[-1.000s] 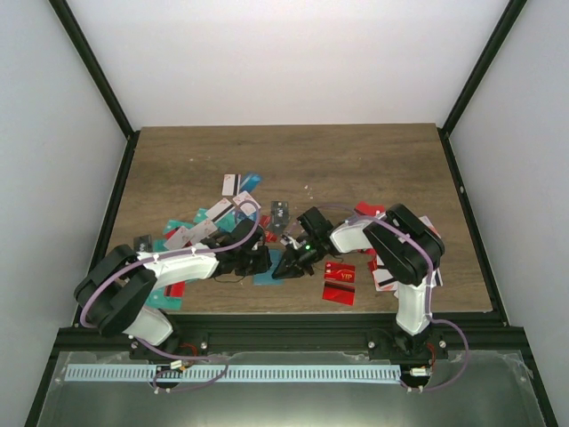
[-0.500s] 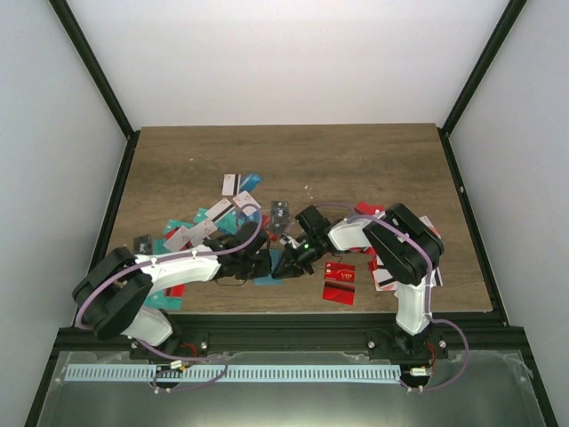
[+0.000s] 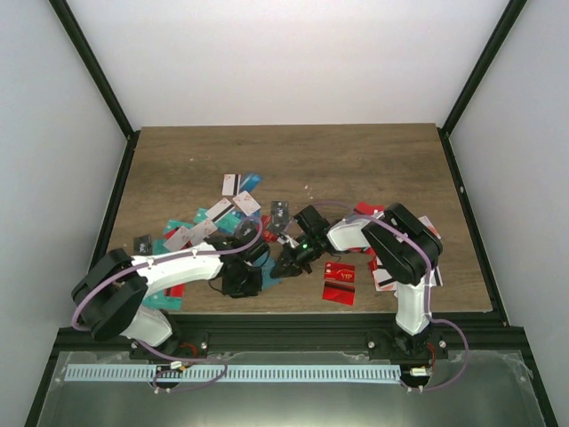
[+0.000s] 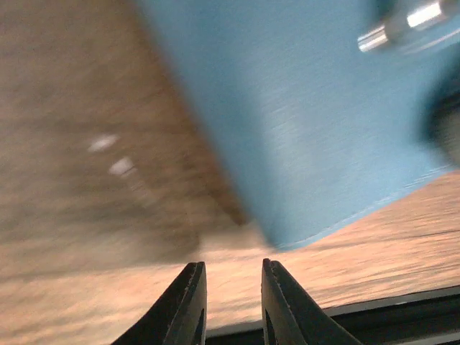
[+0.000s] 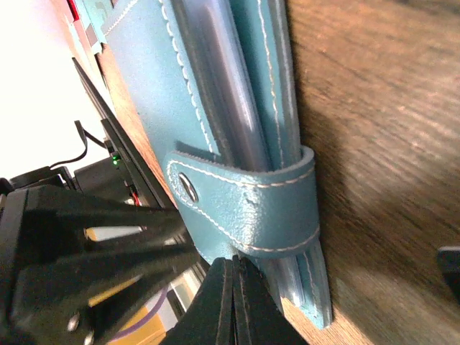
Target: Put the credit cards into the card holder
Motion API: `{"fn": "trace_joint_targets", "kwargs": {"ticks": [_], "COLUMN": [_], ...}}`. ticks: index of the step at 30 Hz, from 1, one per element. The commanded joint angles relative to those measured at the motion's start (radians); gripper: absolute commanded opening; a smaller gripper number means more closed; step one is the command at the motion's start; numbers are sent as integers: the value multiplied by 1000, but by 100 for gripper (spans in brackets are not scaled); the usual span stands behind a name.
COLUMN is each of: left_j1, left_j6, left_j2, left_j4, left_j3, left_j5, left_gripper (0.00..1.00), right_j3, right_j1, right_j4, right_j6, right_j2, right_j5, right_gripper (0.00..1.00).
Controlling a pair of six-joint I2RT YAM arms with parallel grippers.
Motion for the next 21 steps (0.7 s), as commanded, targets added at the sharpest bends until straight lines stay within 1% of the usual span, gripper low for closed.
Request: {"fn": "trace_joint_targets", "kwargs": {"ticks": [1,4,7,8,9,15,21], "left_j1": [7,18,23,24,25,34,45], "left_j6": [-14,-33,-44,-46,-47,-47,-16], "left_j2": [-15,-64,-107,-118,-131,-190,-232], "left_j4": [-278,-292,-283,-281,-279,-290,-313], "left_j3": [53,107,129,130,130,140,188], "left_j5": [-46,-56,-62,-66,-71,-99,-138], "left_gripper": [25,30,32,32,32,35,40], "right_j3": [-52,-54,-58,-55,-53,-12,2], "right_j1": [-11,-9,-10,-9,-9,-9,-4], "right_j4": [-96,-96,-94,-97,-99,-143,-224], "right_j6": [-30,-38,-53,-60,-65,-92,-95], "right_j2": [105,89,58,45,31,-74,-210], "right_j5": [495,493,492,492,493,495,500], "right_gripper": [1,1,1,2,6,36,54]}}
